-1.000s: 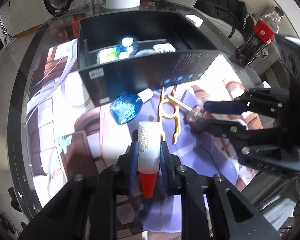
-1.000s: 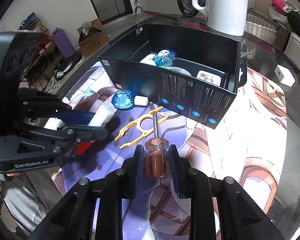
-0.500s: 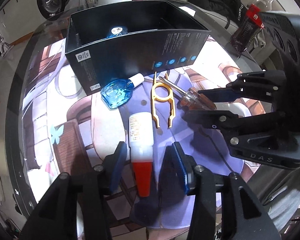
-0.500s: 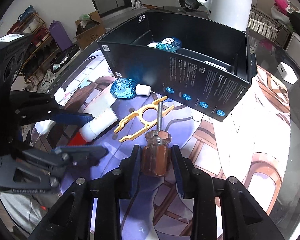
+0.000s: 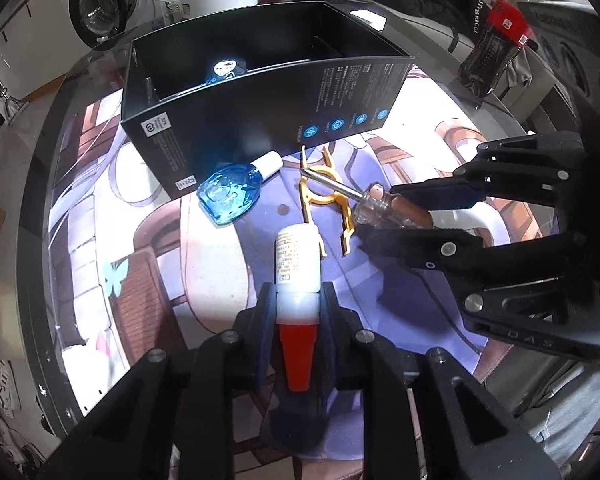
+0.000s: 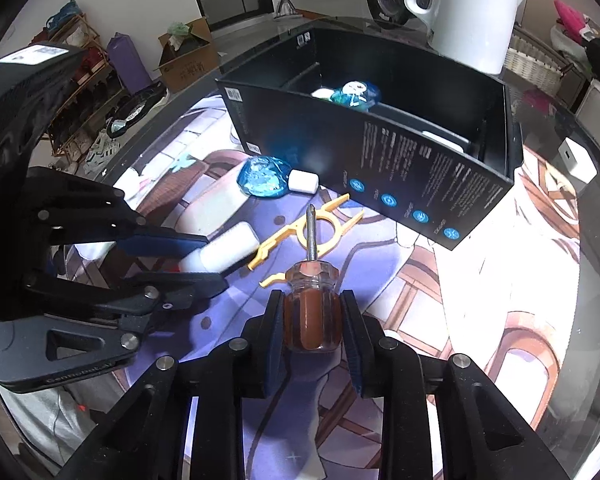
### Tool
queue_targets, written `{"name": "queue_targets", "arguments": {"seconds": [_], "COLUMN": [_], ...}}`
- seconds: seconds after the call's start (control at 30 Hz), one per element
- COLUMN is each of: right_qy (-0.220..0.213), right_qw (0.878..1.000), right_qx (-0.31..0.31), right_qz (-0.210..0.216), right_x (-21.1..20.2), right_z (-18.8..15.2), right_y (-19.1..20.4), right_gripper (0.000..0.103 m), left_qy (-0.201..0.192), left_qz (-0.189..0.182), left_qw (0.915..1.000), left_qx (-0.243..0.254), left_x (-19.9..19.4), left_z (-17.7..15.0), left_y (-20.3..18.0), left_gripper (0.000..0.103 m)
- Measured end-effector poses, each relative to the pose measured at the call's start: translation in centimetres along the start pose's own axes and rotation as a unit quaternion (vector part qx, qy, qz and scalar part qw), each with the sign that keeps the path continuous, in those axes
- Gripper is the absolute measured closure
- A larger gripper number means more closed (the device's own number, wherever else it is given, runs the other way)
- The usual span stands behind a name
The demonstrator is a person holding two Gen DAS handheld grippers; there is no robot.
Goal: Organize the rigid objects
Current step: 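Grasp the white red-capped glue tube with left tool while right tool grasps the screwdriver, then lift the glue tube with left tool while right tool lifts the screwdriver over the box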
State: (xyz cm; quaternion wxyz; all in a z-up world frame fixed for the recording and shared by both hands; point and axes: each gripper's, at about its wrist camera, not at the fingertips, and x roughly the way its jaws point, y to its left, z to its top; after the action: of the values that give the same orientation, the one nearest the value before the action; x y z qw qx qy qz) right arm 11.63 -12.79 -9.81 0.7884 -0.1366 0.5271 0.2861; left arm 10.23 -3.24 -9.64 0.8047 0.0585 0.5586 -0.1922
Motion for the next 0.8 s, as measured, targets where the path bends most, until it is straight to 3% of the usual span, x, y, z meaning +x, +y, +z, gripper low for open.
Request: {"name": "queue_targets", "arguments": {"seconds": [0.27,0.43,0.57,0.8], "right_qy": [-0.052,-0.110,-0.182,-0.299], "right_qw": [0.999,0.994,0.983,0.954], "right_qx": [-0.005,-0.004,-0.009,0.004], "right_qz": [0.000,0.004,0.005,-0.025], "right_x": [-2.6,-5.0,-7.8,-12.2], "right_z": [0.1,0.6,0.6,-0.5], "right_y": [0.5,0.9,1.3,2.0], "right_gripper": [0.076,0.076,0.076,0.076], "left_qy": [-0.054,-0.130,-0.206,-0.324], "left_qz": [-0.002,0.012,0.015,0.056], "left_qw": [0.9985,0.9914,0.9783,0.9443], "left_qx": [-0.007,0.009,0.016,0.018], "left_x": [-2.6,-5.8,-9.0,-12.8], "left_z": [0.4,0.6,0.2,-0.4], "left_y": [0.4,0.3,-0.1,-0.6], "left_gripper": [0.084,0.084,0.084,0.084]}}
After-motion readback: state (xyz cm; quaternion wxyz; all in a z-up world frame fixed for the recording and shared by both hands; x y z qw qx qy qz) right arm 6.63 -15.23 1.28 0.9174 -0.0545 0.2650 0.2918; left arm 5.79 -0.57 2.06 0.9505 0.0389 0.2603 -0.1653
